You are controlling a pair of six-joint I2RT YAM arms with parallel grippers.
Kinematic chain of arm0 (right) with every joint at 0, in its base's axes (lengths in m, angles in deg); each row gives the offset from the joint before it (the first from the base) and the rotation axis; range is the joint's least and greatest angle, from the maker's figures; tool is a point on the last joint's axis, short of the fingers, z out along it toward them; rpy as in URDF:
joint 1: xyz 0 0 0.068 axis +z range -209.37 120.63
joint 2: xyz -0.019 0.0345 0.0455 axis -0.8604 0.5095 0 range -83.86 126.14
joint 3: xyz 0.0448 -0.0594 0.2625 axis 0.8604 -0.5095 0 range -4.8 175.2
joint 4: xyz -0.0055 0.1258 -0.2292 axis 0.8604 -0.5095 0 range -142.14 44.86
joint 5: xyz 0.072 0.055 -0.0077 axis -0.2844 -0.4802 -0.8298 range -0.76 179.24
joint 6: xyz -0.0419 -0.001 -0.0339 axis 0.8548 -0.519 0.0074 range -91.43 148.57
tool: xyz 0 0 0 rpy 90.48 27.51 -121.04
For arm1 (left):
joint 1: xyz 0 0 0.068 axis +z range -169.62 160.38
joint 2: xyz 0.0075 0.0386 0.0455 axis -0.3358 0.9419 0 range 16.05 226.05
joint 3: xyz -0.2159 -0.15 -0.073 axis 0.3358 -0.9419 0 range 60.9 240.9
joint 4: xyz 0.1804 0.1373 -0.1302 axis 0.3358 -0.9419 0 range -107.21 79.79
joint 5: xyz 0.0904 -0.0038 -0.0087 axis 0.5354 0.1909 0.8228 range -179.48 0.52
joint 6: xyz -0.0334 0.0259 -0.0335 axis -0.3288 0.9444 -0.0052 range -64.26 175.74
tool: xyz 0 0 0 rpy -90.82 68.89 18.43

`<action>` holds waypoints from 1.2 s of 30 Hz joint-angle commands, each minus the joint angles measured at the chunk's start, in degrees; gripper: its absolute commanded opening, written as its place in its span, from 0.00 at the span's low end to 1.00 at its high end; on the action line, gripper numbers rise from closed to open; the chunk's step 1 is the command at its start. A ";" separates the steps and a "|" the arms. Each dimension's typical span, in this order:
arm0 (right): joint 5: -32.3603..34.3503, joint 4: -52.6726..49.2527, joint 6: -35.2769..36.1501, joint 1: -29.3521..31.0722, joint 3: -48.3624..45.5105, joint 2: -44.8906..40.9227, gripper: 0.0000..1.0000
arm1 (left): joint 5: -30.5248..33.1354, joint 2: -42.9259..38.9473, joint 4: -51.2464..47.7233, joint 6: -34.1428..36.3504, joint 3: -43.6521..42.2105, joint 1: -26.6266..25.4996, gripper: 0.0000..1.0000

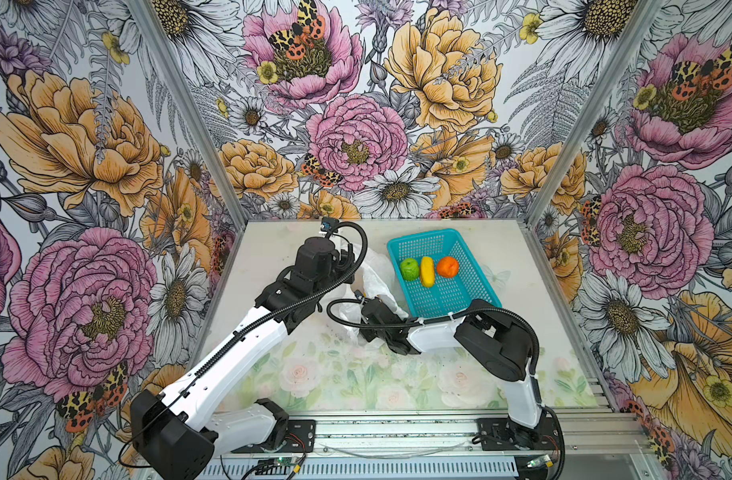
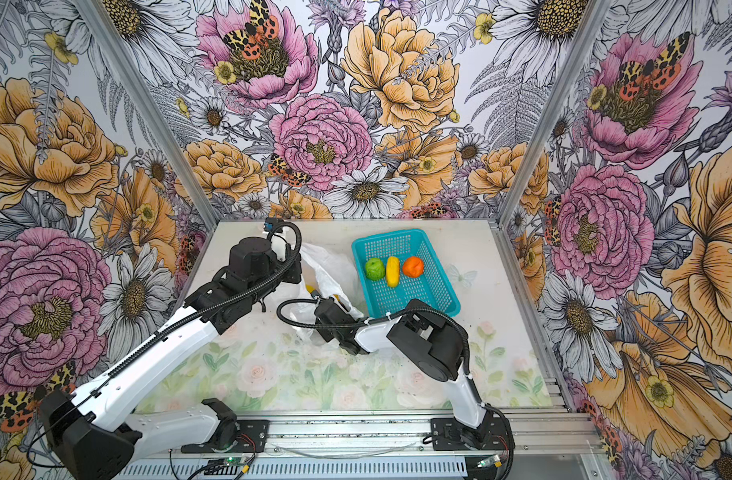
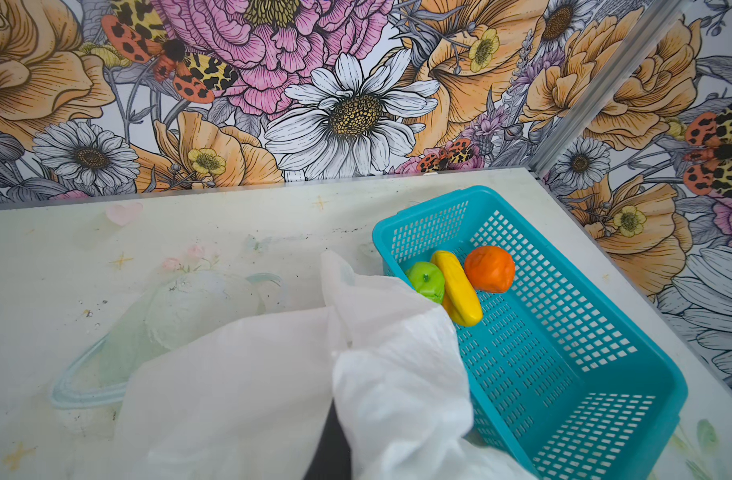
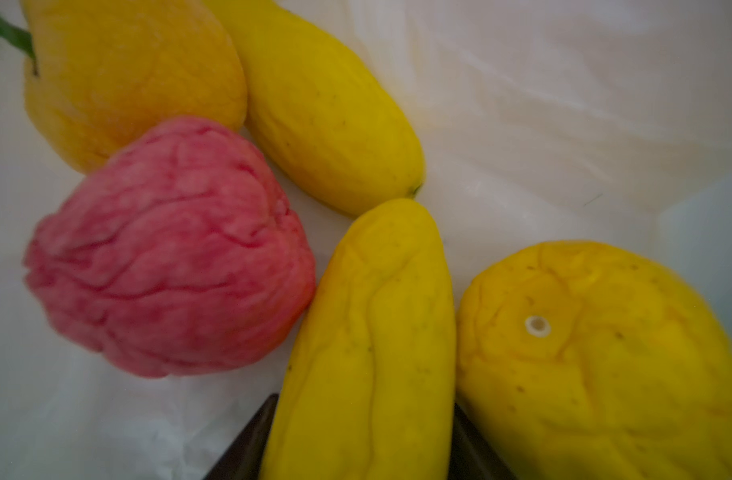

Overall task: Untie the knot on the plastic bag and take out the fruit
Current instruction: 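Lower the right gripper into the bag and grasp a yellow mango, then lift the yellow mango out of the bag toward the teal basket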

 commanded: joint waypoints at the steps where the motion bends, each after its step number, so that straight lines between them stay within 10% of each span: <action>1: -3.12 0.07 -1.96 -1.01 1.20 1.46 0.44 | 1.29 -1.44 1.27 0.35 -1.01 -0.43 0.00; 18: -14.95 1.63 0.97 0.40 -4.45 -26.93 0.14 | 3.25 -0.92 0.63 0.70 -1.02 -0.03 0.00; 36: -21.62 6.32 8.91 0.00 -19.78 -51.44 0.09 | 7.76 2.69 -2.74 0.80 2.40 0.74 0.00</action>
